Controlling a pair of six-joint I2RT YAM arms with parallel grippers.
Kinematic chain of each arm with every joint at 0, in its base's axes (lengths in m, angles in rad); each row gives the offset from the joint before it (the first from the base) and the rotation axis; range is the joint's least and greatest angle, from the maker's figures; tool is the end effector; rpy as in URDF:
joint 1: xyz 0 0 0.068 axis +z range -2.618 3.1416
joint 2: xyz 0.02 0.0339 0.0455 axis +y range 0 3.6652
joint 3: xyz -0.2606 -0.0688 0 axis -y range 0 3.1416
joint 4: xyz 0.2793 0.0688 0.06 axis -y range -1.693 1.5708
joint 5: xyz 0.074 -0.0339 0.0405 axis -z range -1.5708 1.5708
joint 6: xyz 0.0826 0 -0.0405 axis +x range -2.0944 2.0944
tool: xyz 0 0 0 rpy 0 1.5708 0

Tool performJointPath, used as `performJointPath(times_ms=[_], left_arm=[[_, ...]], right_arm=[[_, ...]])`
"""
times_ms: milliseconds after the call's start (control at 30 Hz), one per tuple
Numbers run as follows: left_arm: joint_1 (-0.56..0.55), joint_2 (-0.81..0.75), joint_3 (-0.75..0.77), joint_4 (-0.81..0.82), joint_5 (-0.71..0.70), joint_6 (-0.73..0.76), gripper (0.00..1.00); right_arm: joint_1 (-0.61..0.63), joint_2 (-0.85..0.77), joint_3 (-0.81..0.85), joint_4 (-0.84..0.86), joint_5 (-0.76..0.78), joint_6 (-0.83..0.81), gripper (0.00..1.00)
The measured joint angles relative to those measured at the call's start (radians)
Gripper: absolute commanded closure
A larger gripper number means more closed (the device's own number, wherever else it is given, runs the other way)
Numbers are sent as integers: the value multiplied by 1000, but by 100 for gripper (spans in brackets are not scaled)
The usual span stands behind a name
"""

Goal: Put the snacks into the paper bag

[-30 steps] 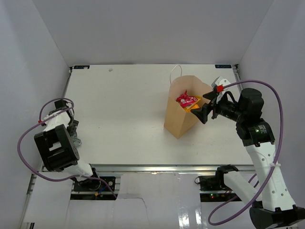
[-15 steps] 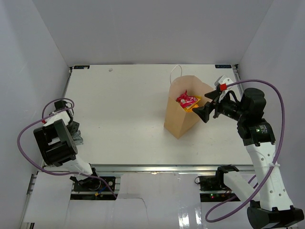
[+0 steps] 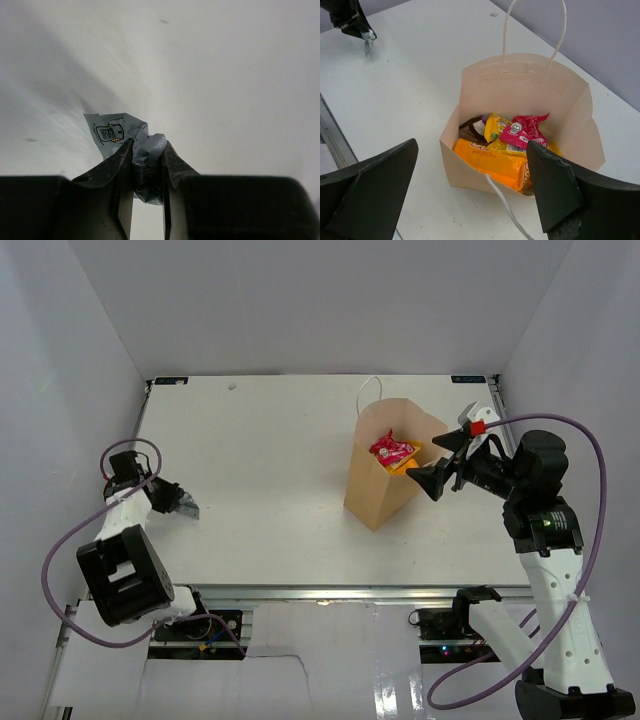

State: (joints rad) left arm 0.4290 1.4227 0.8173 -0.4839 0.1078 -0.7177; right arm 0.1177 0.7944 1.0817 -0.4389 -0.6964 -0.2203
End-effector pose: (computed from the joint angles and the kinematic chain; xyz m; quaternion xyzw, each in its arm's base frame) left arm 0.2926 0.1241 0.1233 -0.5152 0.8216 -0.0860 0.2281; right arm 0.2163 0.0789 0.4154 -0.3391 0.6655 0.2271 0.6249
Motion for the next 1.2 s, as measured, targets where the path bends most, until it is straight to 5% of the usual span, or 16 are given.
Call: performJointPath(times_ms=[167, 333, 633, 833, 967, 1200], left_arm=[[-104, -164, -41, 148, 272, -1, 100], [-397, -285, -11, 312, 424, -32, 100], [-991, -161, 342, 439, 385, -31, 100], [-1181, 68, 593, 438, 307, 12, 98], [-1236, 249, 771, 370, 230, 43, 79], [-1276, 401, 951, 205, 120, 123, 22]], right_arm=[[-5, -47, -4, 3, -17, -8, 5], [-8, -76, -20, 9, -22, -26, 5], [-34, -82, -32, 14, 2, -34, 5], [-53, -98, -33, 15, 31, -38, 4], [-59, -115, -34, 15, 48, -45, 4], [-64, -130, -57, 16, 75, -48, 2]])
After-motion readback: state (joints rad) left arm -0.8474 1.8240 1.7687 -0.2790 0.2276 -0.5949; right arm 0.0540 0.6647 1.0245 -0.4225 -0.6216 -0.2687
